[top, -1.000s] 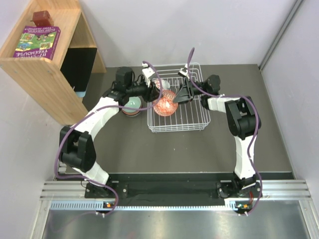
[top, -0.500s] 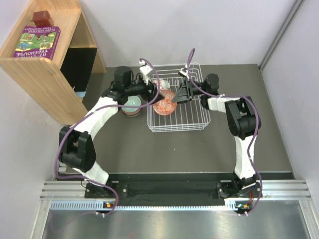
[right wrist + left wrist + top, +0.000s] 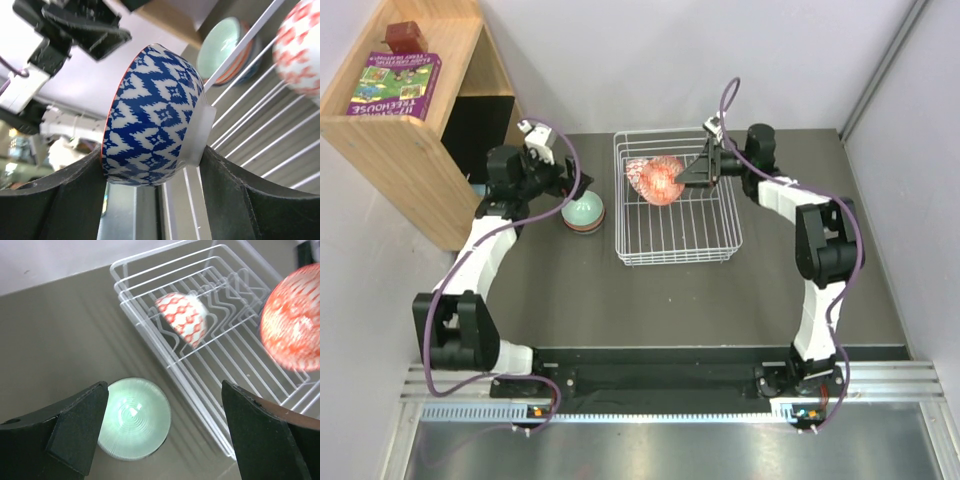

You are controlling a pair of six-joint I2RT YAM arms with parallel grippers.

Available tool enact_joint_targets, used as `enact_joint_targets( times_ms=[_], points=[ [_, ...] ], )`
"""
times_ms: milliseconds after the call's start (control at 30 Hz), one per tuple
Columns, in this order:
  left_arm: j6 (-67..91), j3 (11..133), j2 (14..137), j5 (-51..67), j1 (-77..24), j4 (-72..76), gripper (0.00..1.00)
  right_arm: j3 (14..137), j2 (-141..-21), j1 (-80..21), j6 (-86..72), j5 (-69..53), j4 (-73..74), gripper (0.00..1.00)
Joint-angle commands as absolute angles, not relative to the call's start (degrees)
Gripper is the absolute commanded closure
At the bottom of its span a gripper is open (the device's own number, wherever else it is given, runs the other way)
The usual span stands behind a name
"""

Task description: Load the bowls into the dish rack

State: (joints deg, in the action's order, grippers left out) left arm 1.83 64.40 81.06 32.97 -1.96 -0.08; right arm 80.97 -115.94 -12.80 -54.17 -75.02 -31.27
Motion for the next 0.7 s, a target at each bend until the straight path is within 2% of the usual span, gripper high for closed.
enact_joint_targets(
  times_ms=[0,100,133,233,333,467,667],
  points=[
    [2.0,59.6,75.5,28.7,-0.4,1.1,0.01,86.4,-110.3,-10.6,-41.1,-69.0,-18.8,1.00],
    [0.4,57.8,74.8,29.7,1.9,-1.6,0.01,89.8,-110.2,-8.6,-37.2,-64.8,-12.4,1.00],
    [0.4,58.1,74.9,29.8,2.2,-2.4,0.01,94.3,-110.6,-8.1,-28.2,-62.6,-0.6,1.00],
    [-2.6,58.0,75.1,30.4,2.5,-5.5,0.01,99.9,-110.8,-8.1,-17.8,-55.1,11.6,1.00],
    [-4.1,56.8,74.7,30.2,2.7,-6.1,0.01,101.9,-110.4,-8.1,-14.3,-48.2,15.7,1.00],
    [-5.3,54.3,74.2,30.2,2.9,-6.1,0.01,103.7,-109.6,-8.9,-9.1,-32.4,19.9,1.00],
    [-6.6,52.6,74.1,30.7,3.2,-6.8,0.01,104.3,-109.6,-11.5,-3.2,-18.4,22.9,1.00]
  ],
)
